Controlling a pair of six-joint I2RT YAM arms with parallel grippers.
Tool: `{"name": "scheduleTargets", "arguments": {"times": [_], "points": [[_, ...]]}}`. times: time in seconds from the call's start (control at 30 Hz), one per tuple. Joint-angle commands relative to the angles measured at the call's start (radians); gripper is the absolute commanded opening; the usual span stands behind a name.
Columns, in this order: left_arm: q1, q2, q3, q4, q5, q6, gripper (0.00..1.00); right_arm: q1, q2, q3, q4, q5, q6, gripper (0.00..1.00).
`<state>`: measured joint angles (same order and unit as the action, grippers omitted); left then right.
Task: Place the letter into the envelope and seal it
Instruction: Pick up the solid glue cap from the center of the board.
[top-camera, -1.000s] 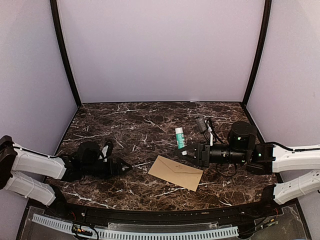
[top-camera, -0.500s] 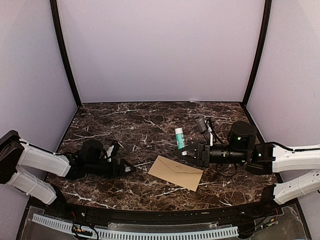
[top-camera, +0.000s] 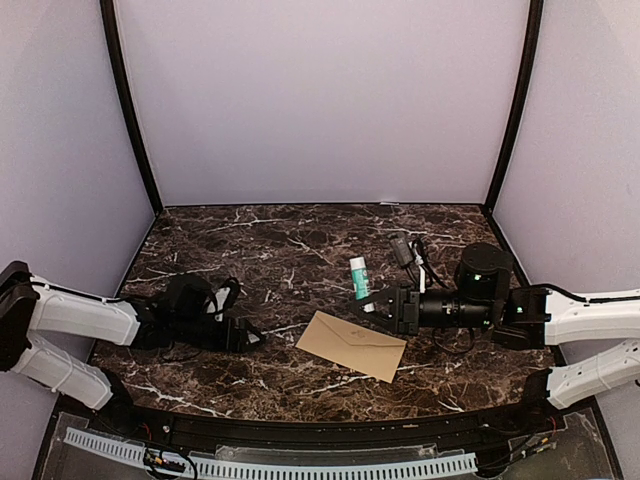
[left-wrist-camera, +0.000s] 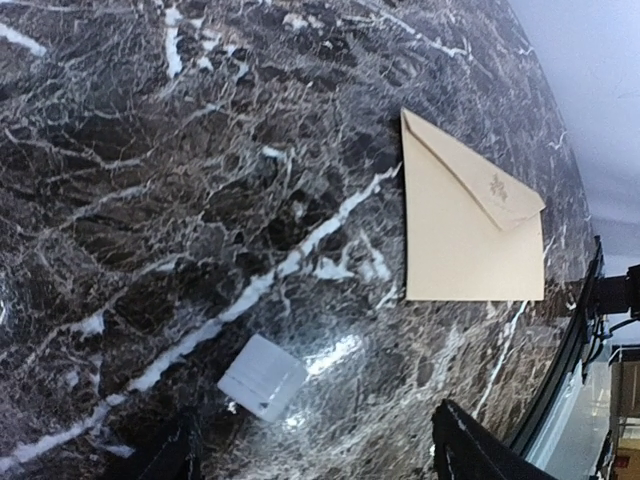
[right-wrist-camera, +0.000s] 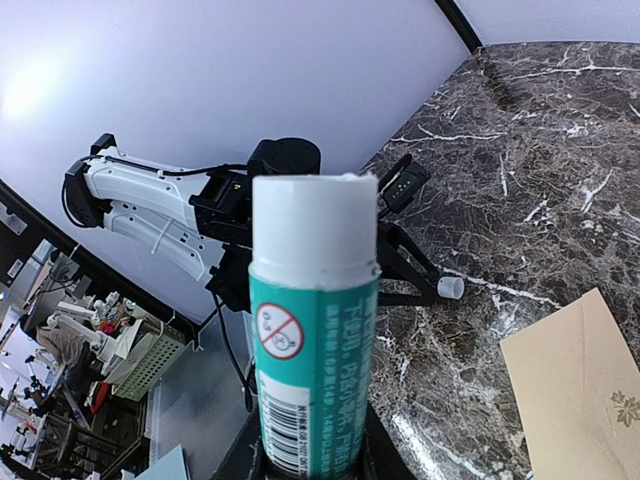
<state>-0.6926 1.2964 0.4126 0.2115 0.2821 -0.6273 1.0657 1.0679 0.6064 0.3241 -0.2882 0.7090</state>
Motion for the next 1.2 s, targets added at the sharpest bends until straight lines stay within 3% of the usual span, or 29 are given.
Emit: {"name": "scheduleTargets", "arguments": {"times": [0.0, 0.43, 0.93, 1.17], "points": [[0.004, 0.036, 0.041, -0.065, -0.005, 0.104, 0.76, -0.004, -0.011, 0.012, 0.015, -0.007, -0.005, 0.04], [0.004, 0.121, 0.093, -0.074, -0.024, 0.248, 0.71, -0.004, -0.031, 0.003, -0.007, 0.001, -0.006, 0.04], [0.002, 0.097, 0.034, -0.021, 0.089, 0.268, 0.54, -0.005, -0.014, 0.011, -0.004, -0.009, -0.007, 0.04], [0.0, 0.13, 0.057, -0.058, 0.03, 0.284, 0.51, -0.004, -0.015, 0.011, -0.009, -0.006, -0.006, 0.04]]}}
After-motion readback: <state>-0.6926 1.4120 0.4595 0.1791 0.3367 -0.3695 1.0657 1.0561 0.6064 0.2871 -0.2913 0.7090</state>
